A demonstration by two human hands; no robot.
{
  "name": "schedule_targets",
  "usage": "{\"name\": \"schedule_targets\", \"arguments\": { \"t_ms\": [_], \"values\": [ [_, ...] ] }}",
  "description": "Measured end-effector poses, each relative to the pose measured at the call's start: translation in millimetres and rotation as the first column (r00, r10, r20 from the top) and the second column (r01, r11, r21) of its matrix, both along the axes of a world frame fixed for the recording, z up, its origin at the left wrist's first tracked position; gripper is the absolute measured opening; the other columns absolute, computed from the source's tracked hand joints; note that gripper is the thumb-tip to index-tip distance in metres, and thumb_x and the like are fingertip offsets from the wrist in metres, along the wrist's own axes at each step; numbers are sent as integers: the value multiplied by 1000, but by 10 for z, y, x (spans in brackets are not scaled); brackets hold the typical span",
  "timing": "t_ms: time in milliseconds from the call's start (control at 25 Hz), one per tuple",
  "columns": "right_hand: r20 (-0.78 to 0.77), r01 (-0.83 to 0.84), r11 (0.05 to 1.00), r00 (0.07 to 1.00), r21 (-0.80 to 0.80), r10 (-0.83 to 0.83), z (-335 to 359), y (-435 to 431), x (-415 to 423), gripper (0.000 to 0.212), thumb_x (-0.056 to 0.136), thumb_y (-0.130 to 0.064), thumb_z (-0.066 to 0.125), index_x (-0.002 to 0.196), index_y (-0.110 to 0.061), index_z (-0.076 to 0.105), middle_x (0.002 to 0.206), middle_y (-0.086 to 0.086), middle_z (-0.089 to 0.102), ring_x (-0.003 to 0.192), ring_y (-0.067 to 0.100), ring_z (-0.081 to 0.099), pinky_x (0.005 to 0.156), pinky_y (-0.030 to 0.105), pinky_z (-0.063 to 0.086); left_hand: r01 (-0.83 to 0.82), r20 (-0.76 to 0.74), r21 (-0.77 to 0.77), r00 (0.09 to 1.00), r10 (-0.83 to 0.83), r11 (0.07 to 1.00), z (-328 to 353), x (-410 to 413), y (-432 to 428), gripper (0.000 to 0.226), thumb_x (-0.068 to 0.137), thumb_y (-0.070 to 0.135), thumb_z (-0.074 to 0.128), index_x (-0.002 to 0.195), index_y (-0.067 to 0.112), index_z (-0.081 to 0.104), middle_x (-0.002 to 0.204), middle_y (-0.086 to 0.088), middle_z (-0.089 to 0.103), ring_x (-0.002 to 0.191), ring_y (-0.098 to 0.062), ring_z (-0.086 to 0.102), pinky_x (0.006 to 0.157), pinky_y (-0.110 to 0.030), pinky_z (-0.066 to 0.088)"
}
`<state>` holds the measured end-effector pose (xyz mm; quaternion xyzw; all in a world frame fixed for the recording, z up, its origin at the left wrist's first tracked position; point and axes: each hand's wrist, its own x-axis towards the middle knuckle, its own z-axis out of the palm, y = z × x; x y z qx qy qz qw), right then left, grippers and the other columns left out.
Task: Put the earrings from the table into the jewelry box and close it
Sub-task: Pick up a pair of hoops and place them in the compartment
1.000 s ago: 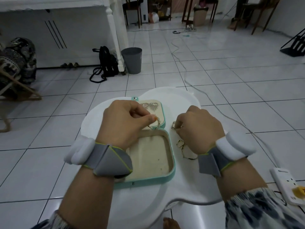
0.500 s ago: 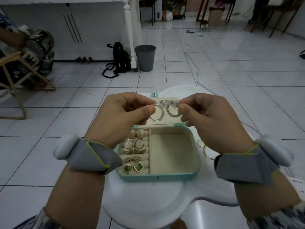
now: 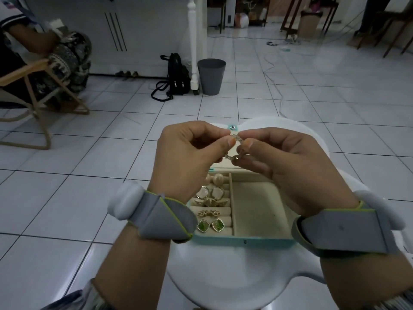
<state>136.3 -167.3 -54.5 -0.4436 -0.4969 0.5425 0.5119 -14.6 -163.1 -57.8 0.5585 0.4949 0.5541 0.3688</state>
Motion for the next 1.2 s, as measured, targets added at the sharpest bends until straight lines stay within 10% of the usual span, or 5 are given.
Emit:
{"name": "schedule_targets", "arguments": {
  "t_ms": [320, 600, 1200],
  "values": [
    [266, 66, 996, 963, -52, -50, -11, 22, 86, 12, 75, -1, 72, 84, -7, 74, 77, 13, 73, 60, 18, 69, 66, 23, 59, -66, -138, -42, 989, 59, 997, -105, -71, 47, 13, 79, 28, 72, 70, 19, 73, 59, 7, 63, 56, -5, 55, 54, -18, 48],
    [738, 32, 990, 670, -136, 80, -66, 5, 142, 7, 71, -16, 74, 73, -18, 67, 60, 0, 72, 57, 12, 69, 66, 33, 55, -212, -209, -203, 963, 169, 956, -345, -369, 253, 15, 78, 30, 68, 70, 18, 70, 71, 0, 67, 66, -13, 56, 66, -31, 48],
    [918, 11, 1000, 396, -1, -3, -77, -109, 5, 18, 70, -27, 73, 88, -26, 71, 82, -9, 70, 81, 10, 64, 67, 19, 49, -241, -433, -319, 897, 85, 917, -455, -358, 303, 16, 72, 33, 65, 67, 18, 66, 60, -4, 72, 63, -24, 70, 73, -41, 58]
  ]
}}
